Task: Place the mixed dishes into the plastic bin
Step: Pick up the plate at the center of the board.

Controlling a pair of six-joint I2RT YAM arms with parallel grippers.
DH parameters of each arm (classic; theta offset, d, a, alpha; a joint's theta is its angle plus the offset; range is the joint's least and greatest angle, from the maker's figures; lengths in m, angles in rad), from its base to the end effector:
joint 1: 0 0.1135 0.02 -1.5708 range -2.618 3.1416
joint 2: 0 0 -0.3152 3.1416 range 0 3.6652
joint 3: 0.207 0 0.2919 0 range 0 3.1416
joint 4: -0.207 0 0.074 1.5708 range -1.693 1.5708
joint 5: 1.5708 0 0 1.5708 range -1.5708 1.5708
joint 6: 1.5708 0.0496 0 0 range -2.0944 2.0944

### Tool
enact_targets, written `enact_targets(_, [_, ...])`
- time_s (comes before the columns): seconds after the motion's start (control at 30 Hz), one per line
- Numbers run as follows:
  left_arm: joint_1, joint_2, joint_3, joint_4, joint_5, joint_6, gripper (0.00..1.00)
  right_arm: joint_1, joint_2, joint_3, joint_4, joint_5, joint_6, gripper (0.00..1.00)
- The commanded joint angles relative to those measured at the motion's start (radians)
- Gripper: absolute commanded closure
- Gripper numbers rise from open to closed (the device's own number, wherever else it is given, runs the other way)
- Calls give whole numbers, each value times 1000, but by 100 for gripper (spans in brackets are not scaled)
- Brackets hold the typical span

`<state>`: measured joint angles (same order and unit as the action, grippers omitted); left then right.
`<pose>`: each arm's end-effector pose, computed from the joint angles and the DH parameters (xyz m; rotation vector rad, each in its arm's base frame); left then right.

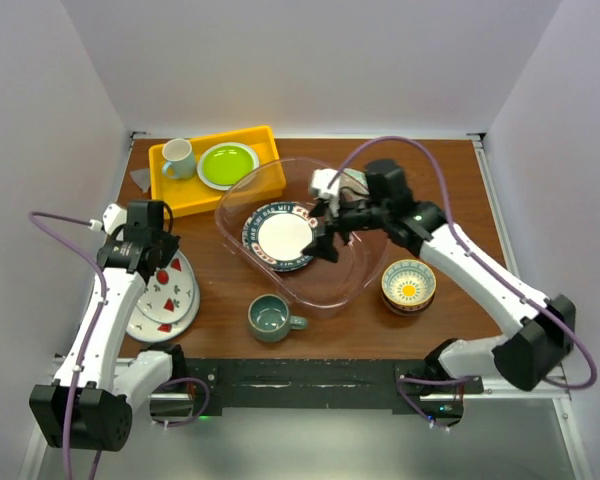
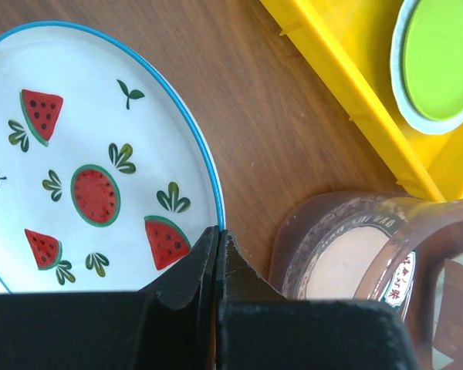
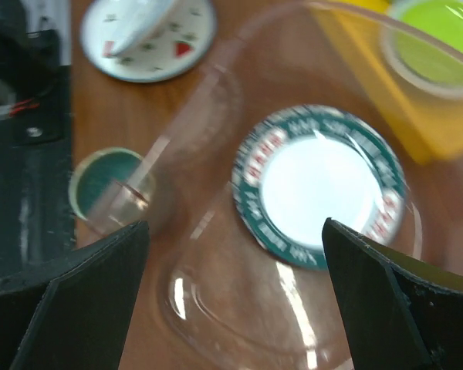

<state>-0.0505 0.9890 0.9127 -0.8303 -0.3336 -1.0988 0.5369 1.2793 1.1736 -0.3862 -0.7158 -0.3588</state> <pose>0.2113 0.0056 0.3197 -1.3266 2.0154 -0.1111 0.2566 0.1906 0.3923 -1.2600 1.5966 0.8451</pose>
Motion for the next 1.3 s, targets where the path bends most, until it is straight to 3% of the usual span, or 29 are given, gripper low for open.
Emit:
enact_targets(0.0, [11,-26,17,40,-10,-56,100,203,127,196,-79,50,-14,2])
enact_targets(0.3, [12,-50,15,53,33,-79,100,411,391,414,56,197,190,3])
enact_targets(0.6, [14,-98,23,27,42,-115,100,489,661,650,85,381,406,6])
enact_targets(0.97, [14,-133,12,5,51,-164,100,554,810,735,122,516,580,11])
enact_targets(1.17, [15,-151,9,-4,54,-185,100,572,870,756,132,539,669,19])
enact_targets(1.27, [14,-159,11,-7,56,-190,100,574,894,773,125,533,699,34])
